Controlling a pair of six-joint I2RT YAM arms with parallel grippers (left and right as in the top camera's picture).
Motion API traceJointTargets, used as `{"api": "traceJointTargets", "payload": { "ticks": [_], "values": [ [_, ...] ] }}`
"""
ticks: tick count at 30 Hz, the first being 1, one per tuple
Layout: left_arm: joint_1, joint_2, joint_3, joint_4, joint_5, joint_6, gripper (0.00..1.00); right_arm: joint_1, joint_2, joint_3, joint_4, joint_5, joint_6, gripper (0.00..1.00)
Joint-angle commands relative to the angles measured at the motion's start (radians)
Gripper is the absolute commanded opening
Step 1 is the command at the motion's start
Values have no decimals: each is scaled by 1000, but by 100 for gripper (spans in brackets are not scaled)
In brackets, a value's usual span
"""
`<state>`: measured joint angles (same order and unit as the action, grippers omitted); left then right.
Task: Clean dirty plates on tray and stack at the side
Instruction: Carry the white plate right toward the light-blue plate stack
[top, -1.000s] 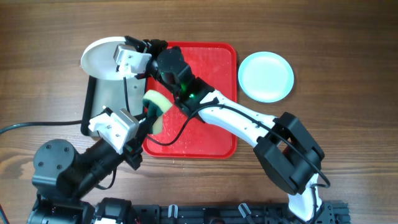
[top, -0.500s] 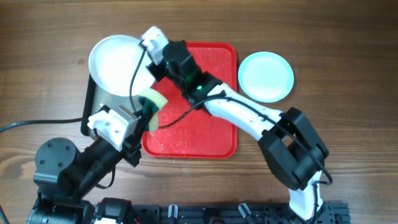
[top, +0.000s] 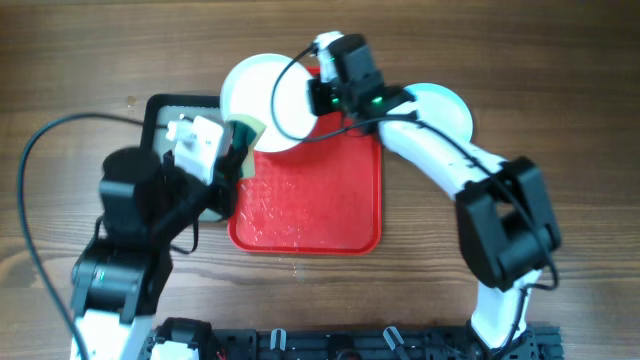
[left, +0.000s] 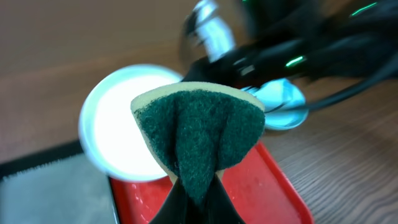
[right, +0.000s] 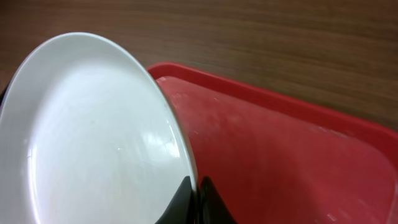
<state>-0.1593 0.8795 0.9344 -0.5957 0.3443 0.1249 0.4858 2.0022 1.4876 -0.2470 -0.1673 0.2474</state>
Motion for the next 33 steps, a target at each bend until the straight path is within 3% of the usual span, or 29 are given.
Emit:
{"api": "traceJointTargets", "payload": {
  "ticks": [1,8,14,23,26,33],
  "values": [
    [7,101,-1,21,-40,-37,4,-84,-90,18,-71,-153,62,4],
    [7,275,-1,39,-101,-74,4,-266,-94,18,-184,-515,143,4],
    [7,384,-1,39,-103,-129,4,-418,-94,18,-309,-542,111,4],
    [7,511,-1,107,-212,-195,4,-551,-94,18,-526,-285,-20,5],
    [7,534,-1,127,-211,-215,4,-562,-94,18,-586,-185,-50,11],
    [4,594,-1,125,-94,-246,4,-562,-92,-9,-626,-5,-64,16]
  ]
}}
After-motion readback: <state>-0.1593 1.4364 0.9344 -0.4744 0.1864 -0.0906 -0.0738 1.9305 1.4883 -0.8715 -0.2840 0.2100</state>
